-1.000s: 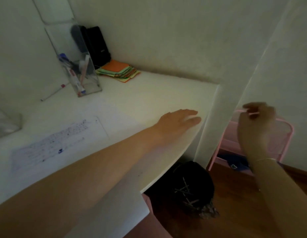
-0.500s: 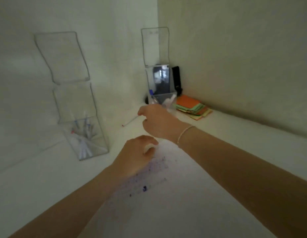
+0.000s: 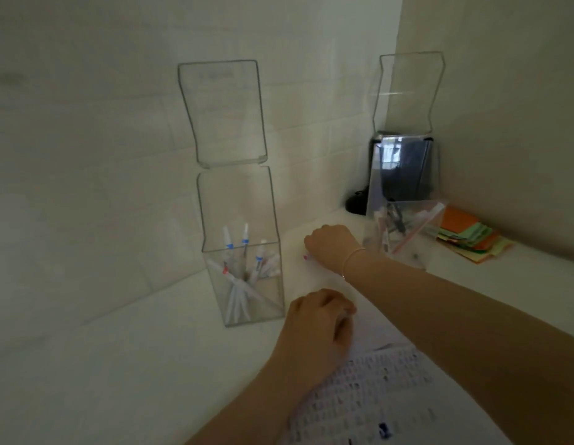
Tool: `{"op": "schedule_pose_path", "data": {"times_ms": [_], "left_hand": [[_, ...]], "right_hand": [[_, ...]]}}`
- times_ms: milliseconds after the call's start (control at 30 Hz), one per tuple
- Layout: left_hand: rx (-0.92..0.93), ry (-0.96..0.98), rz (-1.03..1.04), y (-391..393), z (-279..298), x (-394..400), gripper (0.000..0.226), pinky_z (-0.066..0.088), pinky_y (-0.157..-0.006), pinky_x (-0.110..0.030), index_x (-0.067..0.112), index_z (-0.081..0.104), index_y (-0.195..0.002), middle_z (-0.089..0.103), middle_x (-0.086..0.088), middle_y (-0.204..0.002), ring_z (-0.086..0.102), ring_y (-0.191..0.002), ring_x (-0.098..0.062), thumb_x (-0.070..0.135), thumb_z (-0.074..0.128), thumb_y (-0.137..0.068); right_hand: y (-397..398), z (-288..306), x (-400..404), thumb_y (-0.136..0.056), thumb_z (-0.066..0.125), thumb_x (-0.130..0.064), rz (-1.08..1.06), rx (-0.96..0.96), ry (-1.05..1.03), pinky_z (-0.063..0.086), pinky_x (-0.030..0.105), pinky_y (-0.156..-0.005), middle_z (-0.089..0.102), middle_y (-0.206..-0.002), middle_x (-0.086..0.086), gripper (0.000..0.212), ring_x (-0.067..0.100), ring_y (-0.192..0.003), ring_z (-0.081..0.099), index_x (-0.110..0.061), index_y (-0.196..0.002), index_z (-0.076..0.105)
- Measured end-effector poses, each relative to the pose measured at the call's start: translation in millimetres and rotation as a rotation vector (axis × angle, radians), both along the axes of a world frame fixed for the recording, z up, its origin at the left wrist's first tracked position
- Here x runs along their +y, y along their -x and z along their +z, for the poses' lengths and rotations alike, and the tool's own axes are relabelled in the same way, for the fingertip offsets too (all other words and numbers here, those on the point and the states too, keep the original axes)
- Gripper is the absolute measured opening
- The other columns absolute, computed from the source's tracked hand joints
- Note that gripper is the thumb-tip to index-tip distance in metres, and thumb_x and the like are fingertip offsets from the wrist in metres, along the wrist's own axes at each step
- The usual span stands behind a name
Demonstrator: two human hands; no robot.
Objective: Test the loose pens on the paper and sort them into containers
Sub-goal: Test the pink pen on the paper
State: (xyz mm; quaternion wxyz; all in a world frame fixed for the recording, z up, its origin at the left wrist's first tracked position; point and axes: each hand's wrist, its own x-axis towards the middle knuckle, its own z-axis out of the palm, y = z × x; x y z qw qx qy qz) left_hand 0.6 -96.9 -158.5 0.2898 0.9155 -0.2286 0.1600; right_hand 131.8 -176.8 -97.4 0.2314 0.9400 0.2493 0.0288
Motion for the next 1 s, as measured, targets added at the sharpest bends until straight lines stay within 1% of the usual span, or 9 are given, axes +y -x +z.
{"op": "schedule_pose_path", "data": {"times_ms": [100,200,300,367,467,567,633,733,1000], "left_hand": [[0.066,0.049,0.013,-1.7,0.8,2.0,0.024,0.041,-0.097,-0.033,0.02,0.063,-0.107,0.061,0.006,-0.115,0.056,-0.104,-0.012,0.024,0.05,-0.087],[0.173,0.213,0.076,-3.2,3.1,4.0,0.023,0.043,-0.093,-0.023,0.017,0.06,-0.11,0.063,0.002,-0.113,0.058,-0.104,-0.012,0.024,0.055,-0.088],[0.279,0.346,0.147,-2.2,10.4,5.0,0.023,0.046,-0.09,-0.025,0.021,0.054,-0.107,0.062,0.004,-0.109,0.058,-0.101,-0.009,0.032,0.061,-0.088],[0.289,0.357,0.165,0.4,16.5,4.7,0.032,0.049,-0.089,-0.028,0.024,0.049,-0.109,0.058,0.008,-0.11,0.057,-0.1,-0.006,0.042,0.062,-0.085],[0.138,0.256,0.136,7.3,28.4,3.1,0.045,0.046,-0.089,-0.024,0.026,0.044,-0.121,0.054,0.014,-0.114,0.053,-0.102,0.0,0.049,0.059,-0.085],[0.014,0.22,-0.013,16.0,46.1,-2.4,0.025,0.05,-0.077,-0.029,0.024,0.051,-0.115,0.061,0.011,-0.096,0.059,-0.082,-0.003,0.038,0.048,-0.094],[-0.012,0.224,-0.092,24.3,54.8,-8.2,0.018,0.048,-0.065,-0.025,0.021,0.056,-0.106,0.059,0.009,-0.079,0.056,-0.067,-0.005,0.03,0.042,-0.098],[-0.066,0.193,-0.145,38.4,62.9,-16.2,0.022,0.035,-0.056,-0.012,0.017,0.058,-0.103,0.052,0.013,-0.069,0.049,-0.06,-0.002,0.029,0.041,-0.098],[0.351,0.252,-0.3,51.6,74.1,-6.6,0.036,0.041,-0.049,-0.026,0.021,0.047,-0.065,0.044,0.012,-0.049,0.04,-0.045,-0.008,0.04,0.041,-0.095]], "right_hand": [[-1.2,1.0,-7.9,-0.096,0.045,-0.015,0.225,-0.215,-0.091,0.036,0.034,-0.067,0.06,-0.109,0.013,0.025,0.031,-0.097,0.059,-0.005,-0.118,0.052],[15.3,18.6,-21.2,-0.08,0.06,-0.007,0.29,-0.398,-0.748,0.037,0.03,-0.048,0.053,-0.07,0.008,0.014,0.027,-0.061,0.055,-0.008,-0.089,0.05],[52.2,48.5,-29.3,-0.092,0.05,-0.014,-0.006,-0.088,-1.54,0.045,0.028,-0.046,0.051,-0.068,0.008,0.013,0.02,-0.055,0.052,-0.01,-0.089,0.038],[77.2,58.2,-35.3,-0.094,0.049,-0.014,-0.162,0.138,-1.79,0.046,0.021,-0.041,0.056,-0.073,0.014,0.01,0.017,-0.049,0.055,-0.009,-0.093,0.041],[108.9,58.3,-48.9,-0.094,0.051,-0.01,-0.228,0.313,-1.847,0.044,0.017,-0.036,0.06,-0.067,0.014,0.008,0.012,-0.038,0.055,-0.006,-0.092,0.043],[132.0,55.8,-61.4,-0.089,0.056,-0.003,-0.226,0.374,-1.925,0.053,0.027,-0.045,0.061,-0.067,0.015,0.009,0.019,-0.047,0.059,-0.004,-0.094,0.049],[144.4,55.1,-70.6,-0.083,0.061,0.002,-0.203,0.416,-1.937,0.05,0.031,-0.049,0.058,-0.062,0.015,0.014,0.022,-0.049,0.056,-0.006,-0.081,0.049],[160.8,56.8,-86.3,-0.08,0.066,0.0,-0.165,0.677,-1.984,0.044,0.023,-0.047,0.055,-0.053,0.008,0.031,0.016,-0.045,0.049,-0.011,-0.064,0.043],[188.6,69.0,-130.6,-0.09,0.053,-0.005,-0.177,0.827,-1.954,0.055,0.026,-0.056,0.066,-0.07,0.014,0.013,0.02,-0.058,0.067,0.005,-0.087,0.061]]}}
